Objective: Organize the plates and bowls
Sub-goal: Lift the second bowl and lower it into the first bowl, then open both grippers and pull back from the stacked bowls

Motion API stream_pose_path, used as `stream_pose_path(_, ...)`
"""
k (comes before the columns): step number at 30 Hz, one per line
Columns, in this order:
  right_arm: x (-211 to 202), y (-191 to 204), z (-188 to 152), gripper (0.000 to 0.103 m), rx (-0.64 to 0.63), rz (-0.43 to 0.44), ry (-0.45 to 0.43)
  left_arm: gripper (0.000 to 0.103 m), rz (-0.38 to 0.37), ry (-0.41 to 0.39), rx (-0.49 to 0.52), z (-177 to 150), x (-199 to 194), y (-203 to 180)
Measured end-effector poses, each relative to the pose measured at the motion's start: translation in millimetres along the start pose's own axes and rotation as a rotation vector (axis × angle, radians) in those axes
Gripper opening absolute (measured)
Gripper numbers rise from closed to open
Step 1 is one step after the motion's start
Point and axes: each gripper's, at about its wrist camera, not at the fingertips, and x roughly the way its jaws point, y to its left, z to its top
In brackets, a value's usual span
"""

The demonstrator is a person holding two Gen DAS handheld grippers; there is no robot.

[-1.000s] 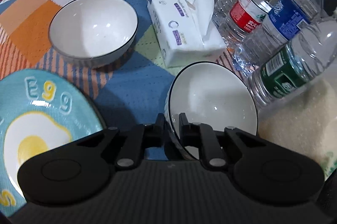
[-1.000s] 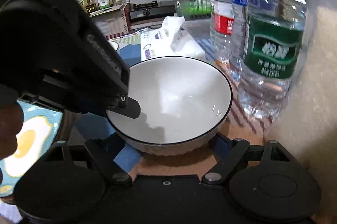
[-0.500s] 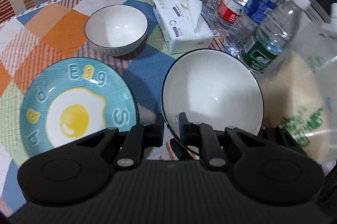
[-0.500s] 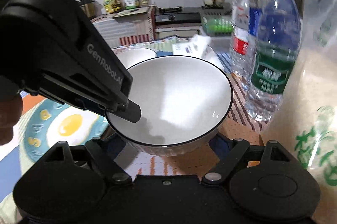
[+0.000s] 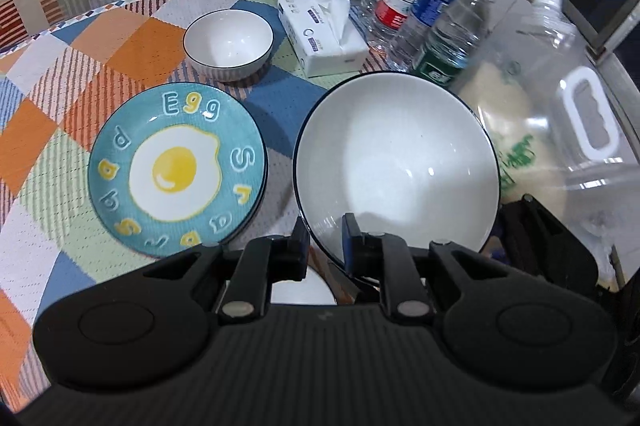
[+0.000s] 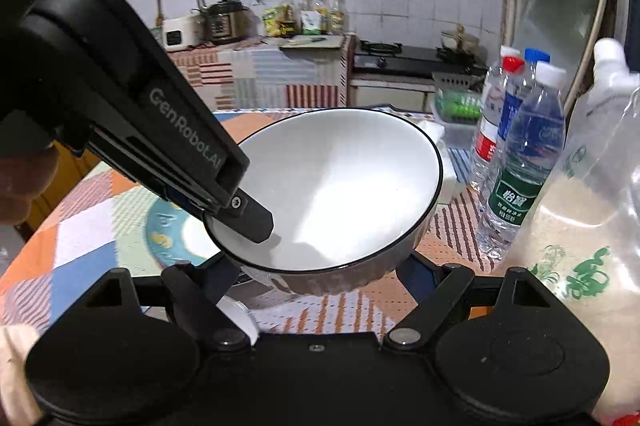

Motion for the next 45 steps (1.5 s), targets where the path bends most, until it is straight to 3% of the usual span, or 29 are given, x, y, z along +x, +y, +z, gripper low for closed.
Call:
stream_pose_path(17,-34,23,-22,0.088,-0.108,0.137,0.007,0.014,-0.031,0.054,-0.059,-52,-22,21)
stream_pose_path(24,-24,28,-40,0.088,-0.122,0.232,0.014,0.014,-0.020,0.111,-0.113,-68,-10,40)
stream_pose_path(33,4,40,-57,0.088,-0.150,0.318,0.096,0.014,0.016,0.169,-0.156,-85,11,62)
stream_pose_path(41,19,48,-59,0.088,-0.195,0.347,0.177,0.014,0.060,0.181,-0.146,-89,26,67)
stream_pose_path(45,22,51,-62,0.088,-0.201,0.331,0.176,0.014,0.080,0.177,-0.141,-88,30,68)
